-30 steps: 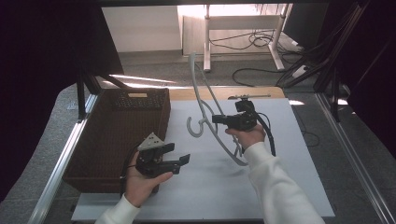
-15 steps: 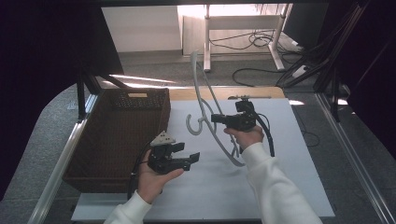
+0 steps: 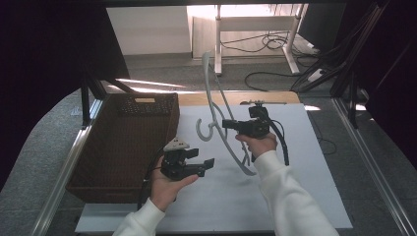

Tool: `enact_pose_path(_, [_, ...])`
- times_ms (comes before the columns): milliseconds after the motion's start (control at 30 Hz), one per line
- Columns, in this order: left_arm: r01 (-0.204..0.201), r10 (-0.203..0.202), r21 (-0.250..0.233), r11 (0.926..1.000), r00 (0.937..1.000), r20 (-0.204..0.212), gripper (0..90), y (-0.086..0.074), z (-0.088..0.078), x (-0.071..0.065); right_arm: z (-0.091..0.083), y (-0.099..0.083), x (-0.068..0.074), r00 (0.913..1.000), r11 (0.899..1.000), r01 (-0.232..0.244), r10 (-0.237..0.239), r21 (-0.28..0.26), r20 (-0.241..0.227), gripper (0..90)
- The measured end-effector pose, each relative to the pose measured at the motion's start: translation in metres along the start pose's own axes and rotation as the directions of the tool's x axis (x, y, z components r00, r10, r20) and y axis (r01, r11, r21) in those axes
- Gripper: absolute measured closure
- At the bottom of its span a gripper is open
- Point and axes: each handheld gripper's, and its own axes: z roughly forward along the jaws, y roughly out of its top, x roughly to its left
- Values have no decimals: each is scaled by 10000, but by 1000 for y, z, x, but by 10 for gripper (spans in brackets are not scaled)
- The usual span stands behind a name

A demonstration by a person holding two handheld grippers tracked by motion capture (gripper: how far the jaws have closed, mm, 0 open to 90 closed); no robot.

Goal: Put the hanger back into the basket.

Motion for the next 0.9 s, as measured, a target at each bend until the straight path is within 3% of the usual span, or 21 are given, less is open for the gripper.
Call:
enact_pose_path(467, [368, -350, -629, 9973, 9990, 293, 359, 8, 32, 0, -2, -1, 2, 9994, 9981, -349, 344, -503, -101, 815])
enact_pose_path(633, [719, -682, -868, 9936, 9967, 449, 399, 10, 40, -1, 0, -4, -1, 9979, 9957, -632, 621, -680, -172, 815])
enact_pose_path(900, [1038, -1004, -871, 9908, 9941, 419, 486, 12, 52, -1, 1, -6, -1, 9969, 9934, -782, 770, -844, -171, 815])
